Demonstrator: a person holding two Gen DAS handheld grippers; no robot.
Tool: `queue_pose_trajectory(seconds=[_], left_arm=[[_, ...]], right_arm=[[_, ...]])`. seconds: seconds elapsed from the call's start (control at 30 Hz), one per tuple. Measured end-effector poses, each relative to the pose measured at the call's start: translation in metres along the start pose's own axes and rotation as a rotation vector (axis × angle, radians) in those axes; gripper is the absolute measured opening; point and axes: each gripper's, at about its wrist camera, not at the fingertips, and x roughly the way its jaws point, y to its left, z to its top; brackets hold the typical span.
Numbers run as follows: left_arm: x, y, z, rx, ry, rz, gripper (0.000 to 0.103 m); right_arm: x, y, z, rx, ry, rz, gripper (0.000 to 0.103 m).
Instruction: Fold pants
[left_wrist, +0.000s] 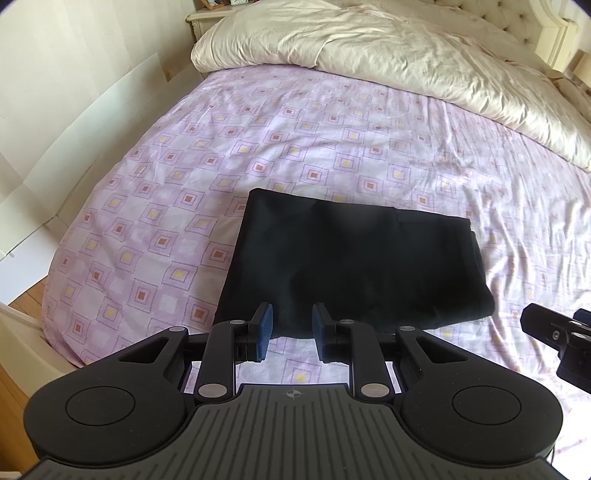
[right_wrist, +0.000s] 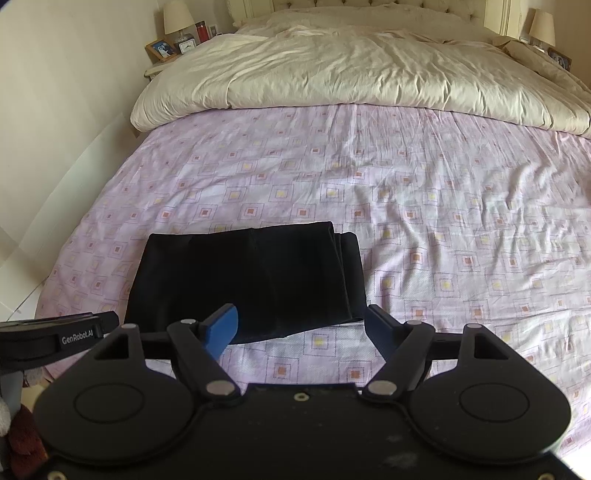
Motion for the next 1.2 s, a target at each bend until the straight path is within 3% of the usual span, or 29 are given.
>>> queue_pose_trajectory(seconds=[0.67, 1.2], left_arm=[[0.010, -0.002, 0.005, 0.010, 0.026, 0.001, 0.023], [0.016, -0.006, 0.006, 0.029, 0.045, 0.002, 0.023]], right_arm=[[0.013, -0.002, 0.004, 0.010, 0.039, 0.004, 0.080], [0.027, 0.002, 0.008, -0.012, 0.086, -0.047, 0.081]])
